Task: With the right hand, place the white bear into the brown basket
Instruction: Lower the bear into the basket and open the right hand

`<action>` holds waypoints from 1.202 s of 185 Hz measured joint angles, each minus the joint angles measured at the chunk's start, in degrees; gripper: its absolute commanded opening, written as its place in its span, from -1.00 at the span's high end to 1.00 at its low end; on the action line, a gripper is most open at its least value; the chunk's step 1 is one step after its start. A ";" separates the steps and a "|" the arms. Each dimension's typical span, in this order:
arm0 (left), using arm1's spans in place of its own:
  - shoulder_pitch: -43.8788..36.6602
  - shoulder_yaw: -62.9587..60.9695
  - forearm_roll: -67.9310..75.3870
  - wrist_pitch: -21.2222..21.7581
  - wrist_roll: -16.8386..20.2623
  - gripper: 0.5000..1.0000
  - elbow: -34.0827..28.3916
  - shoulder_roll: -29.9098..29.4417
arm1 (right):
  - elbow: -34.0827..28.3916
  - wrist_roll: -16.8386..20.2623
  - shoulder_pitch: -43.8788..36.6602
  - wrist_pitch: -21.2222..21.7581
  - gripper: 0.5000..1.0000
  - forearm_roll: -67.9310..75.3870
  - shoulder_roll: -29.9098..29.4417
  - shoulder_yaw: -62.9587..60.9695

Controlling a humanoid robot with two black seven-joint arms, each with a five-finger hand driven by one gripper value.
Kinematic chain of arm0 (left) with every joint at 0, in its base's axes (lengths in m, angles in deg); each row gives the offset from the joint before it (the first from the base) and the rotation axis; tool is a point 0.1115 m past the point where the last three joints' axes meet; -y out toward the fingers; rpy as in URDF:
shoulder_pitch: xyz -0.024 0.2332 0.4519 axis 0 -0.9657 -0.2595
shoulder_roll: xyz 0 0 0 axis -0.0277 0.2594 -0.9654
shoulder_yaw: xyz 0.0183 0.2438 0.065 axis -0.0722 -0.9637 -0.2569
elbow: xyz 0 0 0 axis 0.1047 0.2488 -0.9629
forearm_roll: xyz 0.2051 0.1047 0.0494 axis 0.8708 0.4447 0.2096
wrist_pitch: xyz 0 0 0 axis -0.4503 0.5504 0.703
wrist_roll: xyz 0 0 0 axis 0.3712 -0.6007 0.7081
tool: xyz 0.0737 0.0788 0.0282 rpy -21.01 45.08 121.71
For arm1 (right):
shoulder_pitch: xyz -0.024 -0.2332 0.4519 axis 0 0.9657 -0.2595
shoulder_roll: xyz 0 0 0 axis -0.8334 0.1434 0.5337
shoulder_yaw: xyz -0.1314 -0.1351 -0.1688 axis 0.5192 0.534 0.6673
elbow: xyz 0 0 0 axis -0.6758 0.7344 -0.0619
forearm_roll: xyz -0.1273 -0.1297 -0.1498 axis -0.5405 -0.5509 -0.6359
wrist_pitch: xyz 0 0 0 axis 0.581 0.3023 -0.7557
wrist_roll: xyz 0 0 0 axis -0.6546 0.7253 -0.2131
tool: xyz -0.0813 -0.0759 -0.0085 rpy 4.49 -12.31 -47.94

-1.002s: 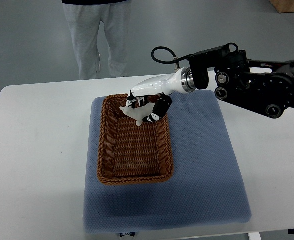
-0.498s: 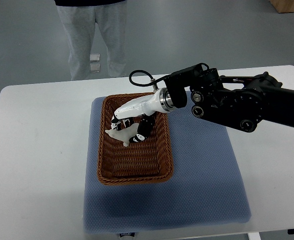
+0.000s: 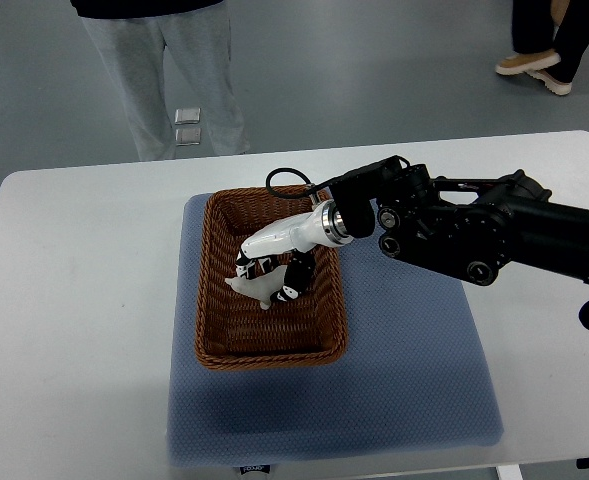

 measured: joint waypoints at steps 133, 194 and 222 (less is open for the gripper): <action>0.00 0.00 0.00 0.00 0.00 -1.00 0.00 0.00 | 1.02 0.00 0.90 -0.80 -0.24 0.04 -1.07 -0.08; 0.01 0.00 0.00 0.00 0.00 -1.00 0.00 0.00 | 0.07 -0.42 0.28 -0.35 -0.67 1.69 -0.16 -1.91; 0.00 0.00 0.00 0.00 0.00 -1.00 0.00 0.00 | -0.11 -0.61 -0.03 0.07 -0.67 5.69 0.63 -6.87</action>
